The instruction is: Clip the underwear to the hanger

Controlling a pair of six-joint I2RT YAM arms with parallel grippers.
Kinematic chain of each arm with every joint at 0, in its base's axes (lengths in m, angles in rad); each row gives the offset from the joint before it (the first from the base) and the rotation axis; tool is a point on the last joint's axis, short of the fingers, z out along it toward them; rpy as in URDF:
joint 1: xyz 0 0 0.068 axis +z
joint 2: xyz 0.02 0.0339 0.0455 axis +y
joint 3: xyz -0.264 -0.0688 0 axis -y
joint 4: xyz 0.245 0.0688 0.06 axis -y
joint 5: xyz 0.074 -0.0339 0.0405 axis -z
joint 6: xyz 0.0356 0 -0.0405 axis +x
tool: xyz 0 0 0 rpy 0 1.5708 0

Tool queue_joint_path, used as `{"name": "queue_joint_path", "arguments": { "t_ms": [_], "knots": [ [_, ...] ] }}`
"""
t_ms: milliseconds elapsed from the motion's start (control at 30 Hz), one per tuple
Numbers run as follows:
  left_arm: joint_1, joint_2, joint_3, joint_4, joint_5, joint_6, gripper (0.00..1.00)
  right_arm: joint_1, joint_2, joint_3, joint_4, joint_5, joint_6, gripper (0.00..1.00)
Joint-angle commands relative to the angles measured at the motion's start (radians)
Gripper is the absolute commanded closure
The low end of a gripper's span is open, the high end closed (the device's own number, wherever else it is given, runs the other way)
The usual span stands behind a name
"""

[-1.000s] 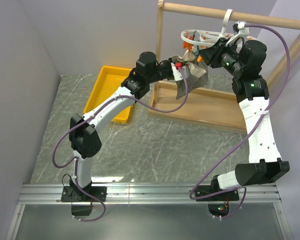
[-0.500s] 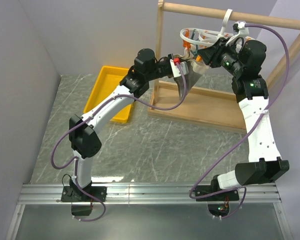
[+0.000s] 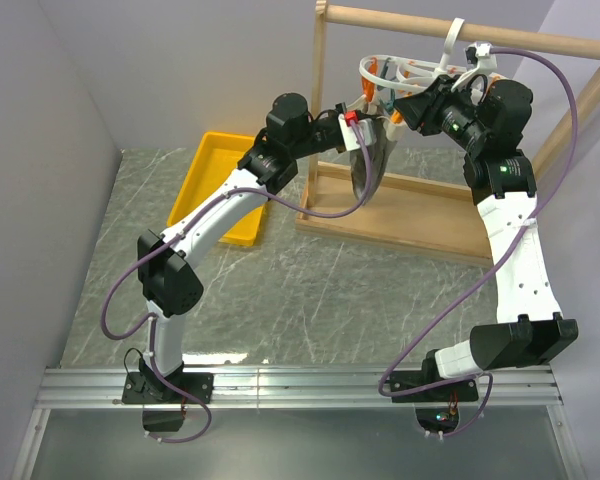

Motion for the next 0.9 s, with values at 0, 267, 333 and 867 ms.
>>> {"name": "queue_joint_path", "arguments": {
  "t_ms": [0, 267, 333, 867],
  "knots": [
    [-0.001, 0.0, 0.045, 0.007, 0.033, -0.013, 1.0, 0.019, 0.0, -0.013, -0.011, -0.13, 0.019, 1.0],
    [-0.001, 0.003, 0.043, -0.022, 0.059, 0.002, 1.0, 0.003, -0.004, -0.027, 0.04, -0.169, 0.078, 1.0],
    [-0.001, 0.008, 0.053, -0.025, 0.061, 0.001, 1.0, 0.002, -0.009, -0.037, 0.049, -0.178, 0.08, 1.0],
    [-0.002, 0.022, 0.096, -0.054, 0.087, -0.018, 0.99, 0.002, -0.013, -0.063, 0.058, -0.235, 0.055, 1.0]
  ]
}}
